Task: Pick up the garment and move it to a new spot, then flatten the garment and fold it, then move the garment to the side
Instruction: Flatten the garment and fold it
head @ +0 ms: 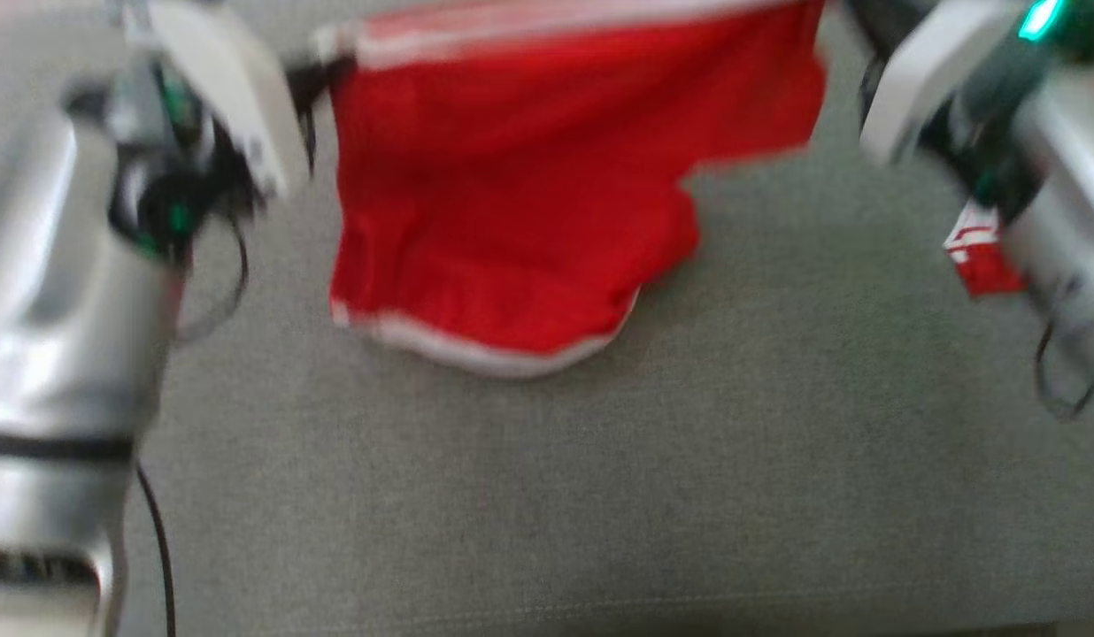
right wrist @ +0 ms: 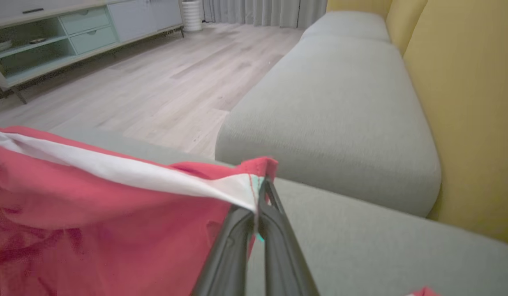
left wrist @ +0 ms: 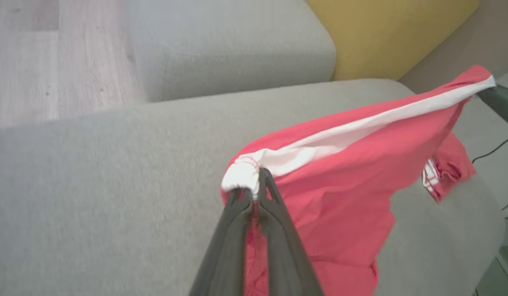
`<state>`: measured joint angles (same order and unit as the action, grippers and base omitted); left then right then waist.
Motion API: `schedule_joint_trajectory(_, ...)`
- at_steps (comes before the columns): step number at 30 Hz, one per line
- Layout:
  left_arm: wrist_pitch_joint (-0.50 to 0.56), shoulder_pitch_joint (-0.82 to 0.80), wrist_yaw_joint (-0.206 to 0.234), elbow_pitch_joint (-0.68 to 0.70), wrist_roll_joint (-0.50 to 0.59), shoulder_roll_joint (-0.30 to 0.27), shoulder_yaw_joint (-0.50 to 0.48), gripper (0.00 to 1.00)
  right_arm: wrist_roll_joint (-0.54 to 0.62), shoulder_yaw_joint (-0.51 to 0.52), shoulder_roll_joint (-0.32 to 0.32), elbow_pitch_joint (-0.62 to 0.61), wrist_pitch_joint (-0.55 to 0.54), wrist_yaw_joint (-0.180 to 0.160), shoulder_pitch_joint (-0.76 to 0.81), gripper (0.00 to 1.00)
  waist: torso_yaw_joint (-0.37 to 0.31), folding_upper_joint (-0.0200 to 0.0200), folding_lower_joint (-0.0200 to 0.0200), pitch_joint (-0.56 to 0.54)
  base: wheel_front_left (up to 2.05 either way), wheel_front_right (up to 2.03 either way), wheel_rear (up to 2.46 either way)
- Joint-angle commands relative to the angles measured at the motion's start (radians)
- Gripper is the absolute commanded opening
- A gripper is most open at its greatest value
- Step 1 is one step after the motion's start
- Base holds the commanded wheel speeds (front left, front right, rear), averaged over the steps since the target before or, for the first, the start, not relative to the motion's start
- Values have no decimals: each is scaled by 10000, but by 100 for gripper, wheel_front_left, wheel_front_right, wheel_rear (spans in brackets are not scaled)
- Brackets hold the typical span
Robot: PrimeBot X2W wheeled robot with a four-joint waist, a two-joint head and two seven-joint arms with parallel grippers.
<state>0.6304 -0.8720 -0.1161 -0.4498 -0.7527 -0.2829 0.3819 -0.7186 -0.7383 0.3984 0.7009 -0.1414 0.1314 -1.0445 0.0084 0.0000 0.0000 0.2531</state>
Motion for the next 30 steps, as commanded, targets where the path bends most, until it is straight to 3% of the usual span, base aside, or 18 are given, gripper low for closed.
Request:
schedule_joint_trajectory(1,-308,-1588,-49,-102,273,-245,-301,0,48,138,96,-219,11,-7,-909,0,56,0,0,919,0,0,0)
schedule_joint_trajectory(7,-1078,-4672,-36,-1702,544,58,-565,0,-143,358,114,291,293,-7,-3529,0,-76,0,0,2035,0,0,0)
schedule_joint_trajectory(19,-2794,-8489,-111,-3957,616,496,-779,0,73,317,290,1464,1233,-7,-7489,0,-314,0,0,2798,0,0,0)
schedule_joint_trajectory(25,-2655,-7804,-141,-3908,-319,632,193,0,-239,-671,646,1315,943,-7,-6993,0,-353,0,0,2627,0,0,0)
schedule_joint_trajectory(30,-2460,-5534,-143,-2716,-1406,-74,1945,0,-835,-2004,1321,426,304,-7,-5048,0,-371,0,0,2146,0,0,0)
